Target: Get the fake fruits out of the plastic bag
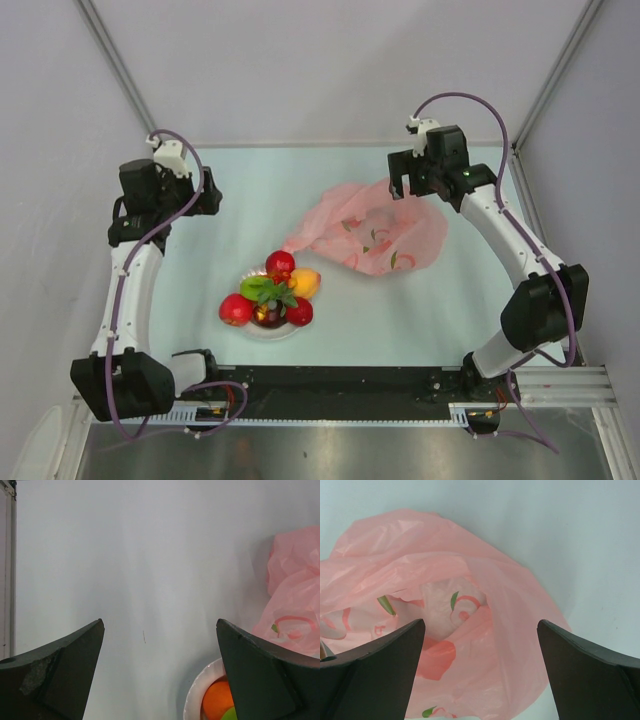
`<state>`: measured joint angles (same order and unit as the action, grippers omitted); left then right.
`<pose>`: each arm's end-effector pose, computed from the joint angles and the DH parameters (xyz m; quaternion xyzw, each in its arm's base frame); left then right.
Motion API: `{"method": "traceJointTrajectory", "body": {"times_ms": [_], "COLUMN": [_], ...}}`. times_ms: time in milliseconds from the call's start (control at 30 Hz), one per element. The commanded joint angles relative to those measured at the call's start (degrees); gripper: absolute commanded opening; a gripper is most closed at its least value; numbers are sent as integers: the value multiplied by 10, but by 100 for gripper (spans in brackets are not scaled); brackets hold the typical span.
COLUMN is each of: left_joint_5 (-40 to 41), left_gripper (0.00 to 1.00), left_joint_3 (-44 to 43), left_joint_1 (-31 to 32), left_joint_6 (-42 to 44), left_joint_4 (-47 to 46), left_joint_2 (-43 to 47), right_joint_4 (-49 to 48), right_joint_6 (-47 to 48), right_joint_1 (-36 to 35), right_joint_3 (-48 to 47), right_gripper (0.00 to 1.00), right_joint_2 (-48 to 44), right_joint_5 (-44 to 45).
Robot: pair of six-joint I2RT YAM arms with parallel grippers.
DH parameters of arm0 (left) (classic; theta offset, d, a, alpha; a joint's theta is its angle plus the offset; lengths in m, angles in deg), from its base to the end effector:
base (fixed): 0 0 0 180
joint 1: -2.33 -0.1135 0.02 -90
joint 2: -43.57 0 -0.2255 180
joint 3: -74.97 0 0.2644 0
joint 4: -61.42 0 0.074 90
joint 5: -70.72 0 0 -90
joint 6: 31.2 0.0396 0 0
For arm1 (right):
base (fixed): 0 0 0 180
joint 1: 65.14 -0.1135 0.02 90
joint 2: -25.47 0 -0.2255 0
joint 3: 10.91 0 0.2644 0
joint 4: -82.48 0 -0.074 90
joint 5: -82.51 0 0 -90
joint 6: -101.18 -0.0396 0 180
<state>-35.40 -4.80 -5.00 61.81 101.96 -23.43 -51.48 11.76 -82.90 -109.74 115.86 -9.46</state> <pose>0.2879 0.0260 0.3273 0.0405 0.8498 -0.0734 0.5204 0.3549 0.1151 0.3085 -0.1505 0.8845 0.0812 0.4342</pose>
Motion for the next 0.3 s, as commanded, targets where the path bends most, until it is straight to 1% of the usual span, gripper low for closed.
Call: {"method": "traceJointTrajectory", "body": {"times_ms": [0,133,267], "left_joint_5": [11,-1,-6], "left_gripper": [100,100,100], "left_joint_3": [-12,-10,7], "left_joint_1": [-3,-3,-3], "left_joint_6": [3,-4,-27], "left_joint_4": [-18,-25,-39], "left_joint_2": [6,14,28], "right_joint_4": [-26,-23,-17], "right_joint_6": [6,25,37], "right_joint_1": [-10,-22,-28], "right_joint_3": [-8,-6,5], "right_gripper": [100,100,100], "right_joint_2": [-23,-22,-17], "right_joint_5": [19,44,22]}}
